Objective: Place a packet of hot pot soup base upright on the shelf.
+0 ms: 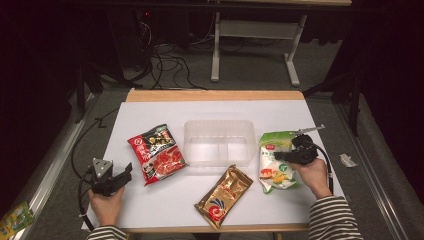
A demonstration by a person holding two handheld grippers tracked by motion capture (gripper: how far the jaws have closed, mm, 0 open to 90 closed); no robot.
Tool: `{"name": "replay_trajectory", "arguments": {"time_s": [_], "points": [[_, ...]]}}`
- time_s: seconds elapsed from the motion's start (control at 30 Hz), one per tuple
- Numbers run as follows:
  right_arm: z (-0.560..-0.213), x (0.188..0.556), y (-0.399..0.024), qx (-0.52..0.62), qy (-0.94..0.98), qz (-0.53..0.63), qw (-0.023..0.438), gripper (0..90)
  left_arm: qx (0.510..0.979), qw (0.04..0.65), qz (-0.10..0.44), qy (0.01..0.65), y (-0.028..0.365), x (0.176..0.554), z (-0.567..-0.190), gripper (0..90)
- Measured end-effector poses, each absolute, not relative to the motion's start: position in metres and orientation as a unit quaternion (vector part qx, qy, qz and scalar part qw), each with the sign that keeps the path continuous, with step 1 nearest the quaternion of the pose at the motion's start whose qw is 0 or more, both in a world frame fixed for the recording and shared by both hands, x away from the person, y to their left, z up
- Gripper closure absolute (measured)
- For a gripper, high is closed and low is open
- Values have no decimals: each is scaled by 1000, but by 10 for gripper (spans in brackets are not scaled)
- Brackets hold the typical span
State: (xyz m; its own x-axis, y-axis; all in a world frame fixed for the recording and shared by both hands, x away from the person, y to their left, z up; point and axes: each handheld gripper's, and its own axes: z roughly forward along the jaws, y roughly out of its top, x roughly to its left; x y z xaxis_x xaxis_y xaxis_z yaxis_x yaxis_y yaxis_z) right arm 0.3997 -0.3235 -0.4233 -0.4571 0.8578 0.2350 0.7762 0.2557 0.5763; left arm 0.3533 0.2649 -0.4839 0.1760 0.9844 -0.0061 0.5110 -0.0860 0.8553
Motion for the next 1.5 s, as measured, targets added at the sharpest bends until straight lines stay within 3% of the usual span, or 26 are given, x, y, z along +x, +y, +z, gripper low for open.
{"name": "replay_trajectory", "arguments": {"time_s": [1.5], "points": [[-395, 354, -331, 493, 763, 397, 130, 860, 669, 379, 311, 559, 265, 354, -484, 312]]}}
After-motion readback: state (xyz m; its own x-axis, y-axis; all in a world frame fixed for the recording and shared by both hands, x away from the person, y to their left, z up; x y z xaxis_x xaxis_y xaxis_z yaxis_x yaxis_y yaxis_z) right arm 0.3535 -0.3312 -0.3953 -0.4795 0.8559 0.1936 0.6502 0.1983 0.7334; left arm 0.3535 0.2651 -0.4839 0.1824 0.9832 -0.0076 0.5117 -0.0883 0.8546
